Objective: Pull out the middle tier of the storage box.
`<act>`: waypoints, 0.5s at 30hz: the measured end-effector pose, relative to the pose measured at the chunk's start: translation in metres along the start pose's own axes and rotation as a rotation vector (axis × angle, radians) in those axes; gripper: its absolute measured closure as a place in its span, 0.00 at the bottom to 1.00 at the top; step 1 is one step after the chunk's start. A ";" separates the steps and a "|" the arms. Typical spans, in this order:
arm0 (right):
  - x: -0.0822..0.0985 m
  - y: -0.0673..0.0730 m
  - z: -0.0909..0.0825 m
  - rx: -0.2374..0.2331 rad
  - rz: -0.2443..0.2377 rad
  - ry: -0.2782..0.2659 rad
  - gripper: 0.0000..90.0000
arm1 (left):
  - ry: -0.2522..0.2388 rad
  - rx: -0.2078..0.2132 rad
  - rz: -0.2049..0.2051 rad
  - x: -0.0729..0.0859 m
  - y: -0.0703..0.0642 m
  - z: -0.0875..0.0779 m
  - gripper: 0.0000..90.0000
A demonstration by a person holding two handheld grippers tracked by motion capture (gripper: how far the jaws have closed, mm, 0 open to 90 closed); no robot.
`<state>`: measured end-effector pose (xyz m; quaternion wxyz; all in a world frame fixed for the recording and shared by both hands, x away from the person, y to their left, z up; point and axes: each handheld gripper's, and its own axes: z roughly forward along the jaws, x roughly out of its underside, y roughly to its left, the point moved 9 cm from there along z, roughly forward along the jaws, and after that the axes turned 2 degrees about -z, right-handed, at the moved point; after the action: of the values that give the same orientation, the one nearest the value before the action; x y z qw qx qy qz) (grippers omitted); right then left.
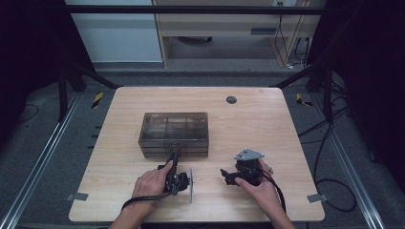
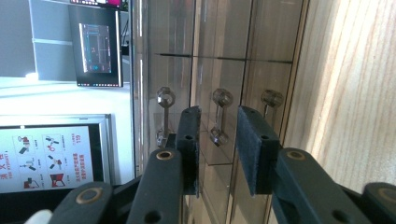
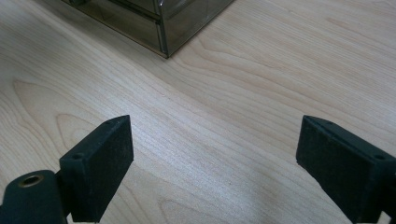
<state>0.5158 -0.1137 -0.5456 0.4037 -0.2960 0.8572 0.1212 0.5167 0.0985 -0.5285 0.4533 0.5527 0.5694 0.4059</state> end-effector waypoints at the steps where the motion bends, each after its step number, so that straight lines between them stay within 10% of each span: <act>1: 0.000 0.000 0.000 -0.001 0.003 0.002 0.13 | -0.004 -0.003 0.000 0.000 0.000 0.001 0.79; 15: 0.002 0.001 0.002 0.000 -0.009 0.015 0.13 | 0.011 -0.012 0.040 -0.003 -0.004 0.010 0.84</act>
<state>0.5153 -0.1132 -0.5487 0.3976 -0.3008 0.8589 0.1173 0.5252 0.0950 -0.5351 0.4453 0.5592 0.5580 0.4214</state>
